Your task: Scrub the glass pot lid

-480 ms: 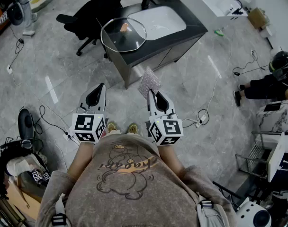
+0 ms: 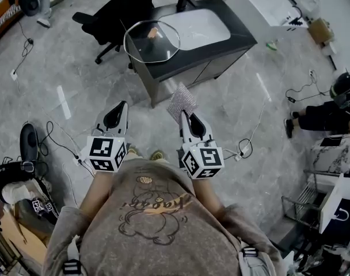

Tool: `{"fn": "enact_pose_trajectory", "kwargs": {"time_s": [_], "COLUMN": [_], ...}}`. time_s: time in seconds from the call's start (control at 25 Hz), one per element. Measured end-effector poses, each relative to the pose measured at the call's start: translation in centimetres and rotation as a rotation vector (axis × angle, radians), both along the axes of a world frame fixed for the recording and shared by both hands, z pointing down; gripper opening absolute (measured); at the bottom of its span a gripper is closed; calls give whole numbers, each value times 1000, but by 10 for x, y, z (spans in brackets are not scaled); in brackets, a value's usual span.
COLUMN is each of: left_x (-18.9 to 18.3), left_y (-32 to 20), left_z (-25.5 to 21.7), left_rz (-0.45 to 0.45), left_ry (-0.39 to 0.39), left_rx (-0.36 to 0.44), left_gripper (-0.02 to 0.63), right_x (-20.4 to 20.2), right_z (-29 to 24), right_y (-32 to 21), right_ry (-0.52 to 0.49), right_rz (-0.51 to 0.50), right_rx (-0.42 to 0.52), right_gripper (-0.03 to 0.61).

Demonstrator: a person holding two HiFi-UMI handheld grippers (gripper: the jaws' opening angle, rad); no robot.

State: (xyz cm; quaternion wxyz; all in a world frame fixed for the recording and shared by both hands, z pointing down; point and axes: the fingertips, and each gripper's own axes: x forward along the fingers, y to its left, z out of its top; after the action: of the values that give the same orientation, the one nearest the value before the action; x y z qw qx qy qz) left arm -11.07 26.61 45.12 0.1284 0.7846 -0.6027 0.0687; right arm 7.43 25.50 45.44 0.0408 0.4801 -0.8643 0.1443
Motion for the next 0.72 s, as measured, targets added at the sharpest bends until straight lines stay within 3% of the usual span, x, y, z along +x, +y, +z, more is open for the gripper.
{"fn": "enact_pose_trajectory", "kwargs": {"time_s": [0.36,0.72], "left_x": [11,1], "left_y": [-24,-104], "left_z": [13,18], "left_rz": [-43,-48], "left_ry": [-19,32], "left_rx": [-13,-11], "left_gripper": [17,17], "right_x": [16,9], "right_z": [11,16], "right_y": [-22,-91], "right_ry": [0,-4], "right_rz": [-32,-23], "right_rx": [9,8], "right_gripper": [77,77]}}
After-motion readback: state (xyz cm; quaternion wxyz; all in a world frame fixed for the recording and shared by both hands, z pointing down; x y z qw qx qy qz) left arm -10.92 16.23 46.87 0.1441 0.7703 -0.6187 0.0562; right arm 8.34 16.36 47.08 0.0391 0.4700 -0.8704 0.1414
